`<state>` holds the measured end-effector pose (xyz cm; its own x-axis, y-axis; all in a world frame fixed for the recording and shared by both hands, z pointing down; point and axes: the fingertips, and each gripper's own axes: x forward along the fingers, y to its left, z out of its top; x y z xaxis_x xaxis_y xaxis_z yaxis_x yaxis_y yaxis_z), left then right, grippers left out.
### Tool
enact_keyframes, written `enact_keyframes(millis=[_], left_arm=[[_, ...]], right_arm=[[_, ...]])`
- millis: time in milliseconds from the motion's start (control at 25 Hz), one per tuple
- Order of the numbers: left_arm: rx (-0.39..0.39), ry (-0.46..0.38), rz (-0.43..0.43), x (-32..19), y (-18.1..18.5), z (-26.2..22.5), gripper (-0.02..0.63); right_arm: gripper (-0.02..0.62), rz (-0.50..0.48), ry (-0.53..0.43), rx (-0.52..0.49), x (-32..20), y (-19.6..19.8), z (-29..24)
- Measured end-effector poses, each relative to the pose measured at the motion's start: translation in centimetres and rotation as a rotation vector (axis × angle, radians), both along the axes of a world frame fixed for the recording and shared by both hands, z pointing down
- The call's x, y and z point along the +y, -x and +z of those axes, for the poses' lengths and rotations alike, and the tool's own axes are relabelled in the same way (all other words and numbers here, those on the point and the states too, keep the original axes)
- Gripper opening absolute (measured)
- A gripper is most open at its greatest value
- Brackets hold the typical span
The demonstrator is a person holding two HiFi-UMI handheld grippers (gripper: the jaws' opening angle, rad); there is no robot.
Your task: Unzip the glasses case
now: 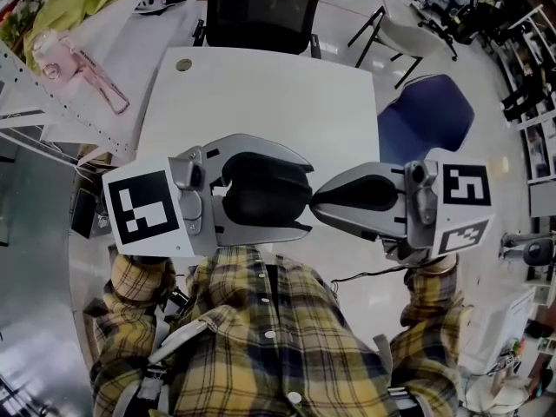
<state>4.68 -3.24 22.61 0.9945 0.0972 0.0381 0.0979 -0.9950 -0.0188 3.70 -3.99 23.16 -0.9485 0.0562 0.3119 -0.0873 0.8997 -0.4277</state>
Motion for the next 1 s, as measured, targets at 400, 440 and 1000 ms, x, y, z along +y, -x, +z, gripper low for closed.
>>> enact_keyframes(millis=[400,440,1000], left_arm=[[0.206,0.11,0.055,0.2,0.1,-3.4,0.247],[0.224,0.116,0.055,0.0,0.2,-3.7,0.247],[0.473,0.219,0.039,-2.0,1.4,-7.7,0.247]], right_arm=[[-0.002,-0.003,0.051,-0.036,0.8,-0.6,1.2],[-0.002,0.0,0.057,-0.043,0.7,-0.5,1.3],[-0.002,0.052,0.1,-0.099,0.2,-0.2,2.7]])
